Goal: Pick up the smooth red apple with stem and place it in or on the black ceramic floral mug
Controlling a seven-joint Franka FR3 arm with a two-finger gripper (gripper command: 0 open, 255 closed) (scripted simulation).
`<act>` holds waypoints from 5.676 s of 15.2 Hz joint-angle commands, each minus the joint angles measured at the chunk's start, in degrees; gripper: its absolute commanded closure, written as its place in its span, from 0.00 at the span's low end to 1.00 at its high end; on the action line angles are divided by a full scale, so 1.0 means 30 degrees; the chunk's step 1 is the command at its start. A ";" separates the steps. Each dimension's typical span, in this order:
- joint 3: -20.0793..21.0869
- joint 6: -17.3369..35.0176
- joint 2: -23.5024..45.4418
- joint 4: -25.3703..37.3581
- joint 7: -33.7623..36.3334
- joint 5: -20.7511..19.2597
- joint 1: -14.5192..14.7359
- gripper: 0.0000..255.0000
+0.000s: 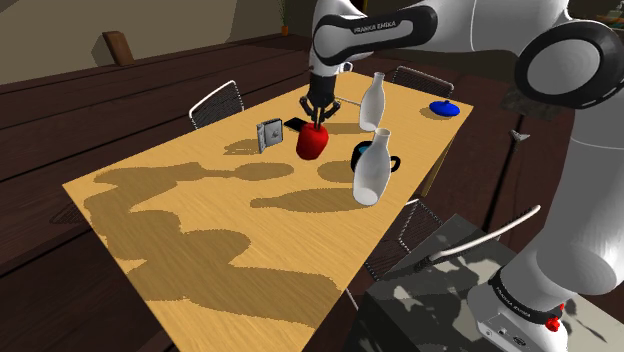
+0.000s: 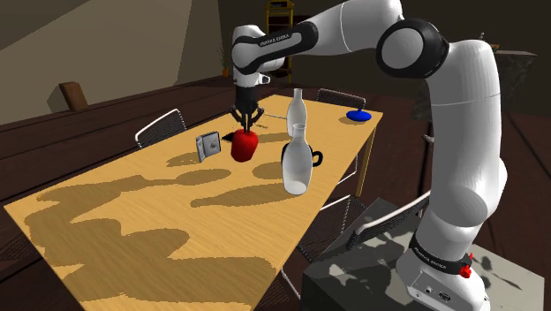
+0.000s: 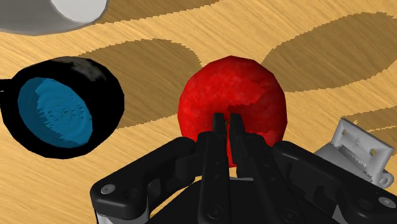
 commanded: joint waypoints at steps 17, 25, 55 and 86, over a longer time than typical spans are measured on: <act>0.0057 -0.4802 0.0312 0.5118 0.0184 -0.0072 0.0211 1.00; -0.0113 -0.5945 -0.1287 0.4646 -0.0669 0.0305 -0.0584 1.00; -0.2420 -0.3537 -0.9016 -0.5746 -0.6390 0.1650 -0.4001 1.00; -0.2472 -0.2471 -0.9061 -0.6867 -0.6569 0.1660 -0.4046 0.00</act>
